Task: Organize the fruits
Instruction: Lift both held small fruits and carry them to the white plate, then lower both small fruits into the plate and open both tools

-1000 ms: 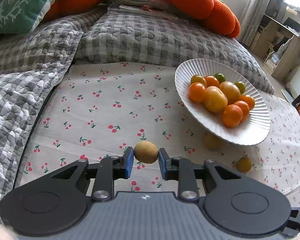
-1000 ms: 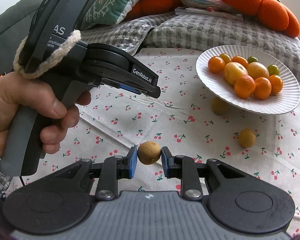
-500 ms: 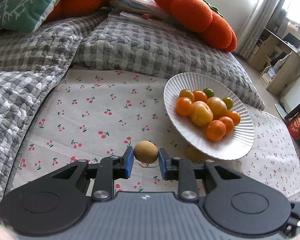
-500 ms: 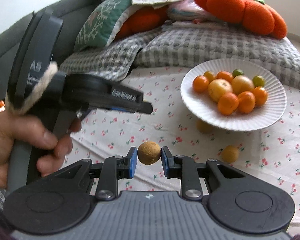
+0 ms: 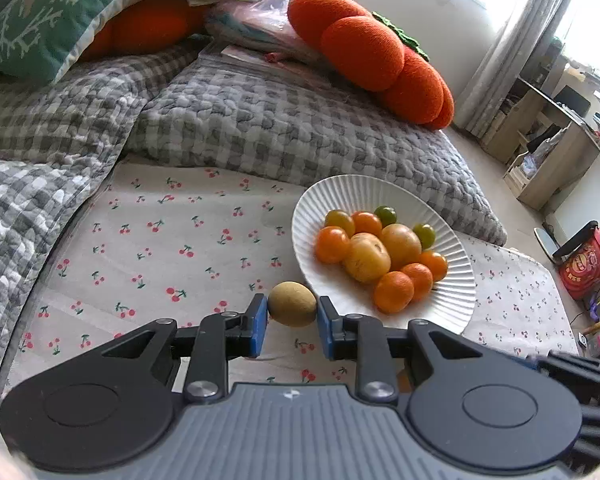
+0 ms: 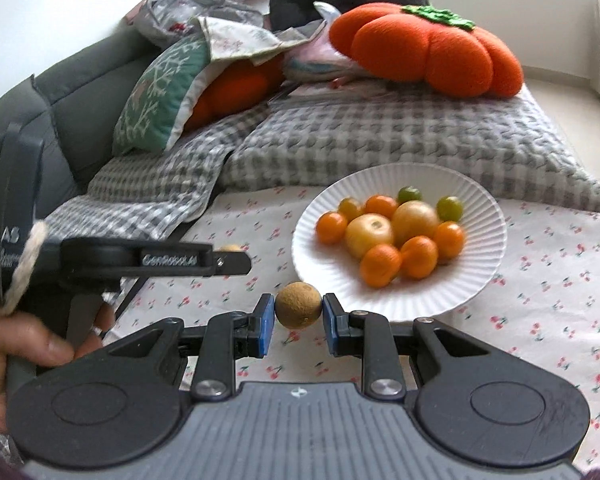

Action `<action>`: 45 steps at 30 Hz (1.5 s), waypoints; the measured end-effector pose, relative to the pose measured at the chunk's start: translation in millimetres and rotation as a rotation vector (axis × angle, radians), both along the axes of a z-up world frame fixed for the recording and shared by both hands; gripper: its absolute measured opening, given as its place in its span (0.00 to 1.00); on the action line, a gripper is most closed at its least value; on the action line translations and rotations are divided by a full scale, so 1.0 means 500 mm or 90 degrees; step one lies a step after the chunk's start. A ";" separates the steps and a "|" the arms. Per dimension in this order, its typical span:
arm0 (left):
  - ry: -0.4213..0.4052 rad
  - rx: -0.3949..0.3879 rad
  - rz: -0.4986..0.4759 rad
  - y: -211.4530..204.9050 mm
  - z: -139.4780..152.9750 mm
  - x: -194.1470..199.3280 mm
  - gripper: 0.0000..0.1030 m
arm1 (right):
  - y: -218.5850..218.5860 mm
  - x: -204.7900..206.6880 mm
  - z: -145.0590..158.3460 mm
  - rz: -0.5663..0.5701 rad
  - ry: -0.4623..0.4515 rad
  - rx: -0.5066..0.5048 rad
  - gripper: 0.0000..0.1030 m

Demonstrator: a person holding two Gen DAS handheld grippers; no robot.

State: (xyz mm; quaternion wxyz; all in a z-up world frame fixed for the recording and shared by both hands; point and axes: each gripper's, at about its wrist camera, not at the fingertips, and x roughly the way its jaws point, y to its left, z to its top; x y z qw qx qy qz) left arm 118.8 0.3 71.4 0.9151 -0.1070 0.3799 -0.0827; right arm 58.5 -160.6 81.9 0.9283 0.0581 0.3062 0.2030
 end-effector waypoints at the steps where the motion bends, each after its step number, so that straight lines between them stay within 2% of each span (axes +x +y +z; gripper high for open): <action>1: -0.003 -0.002 -0.001 -0.002 0.002 0.000 0.15 | -0.006 0.003 0.002 -0.005 -0.002 0.001 0.23; 17: -0.052 -0.021 -0.007 -0.017 0.022 0.005 0.15 | -0.094 0.062 0.019 -0.075 -0.006 0.026 0.23; 24: -0.035 -0.025 -0.029 -0.047 0.005 0.024 0.15 | -0.119 0.098 -0.010 -0.104 0.024 0.035 0.23; 30: 0.000 -0.022 -0.046 -0.076 -0.030 0.046 0.15 | -0.106 0.117 -0.039 -0.092 0.052 0.032 0.23; 36: 0.007 -0.017 -0.053 -0.079 -0.041 0.053 0.16 | -0.091 0.118 -0.050 -0.078 0.059 0.015 0.23; 45: 0.006 -0.023 -0.057 -0.078 -0.038 0.052 0.18 | -0.094 0.114 -0.045 -0.086 0.053 0.026 0.26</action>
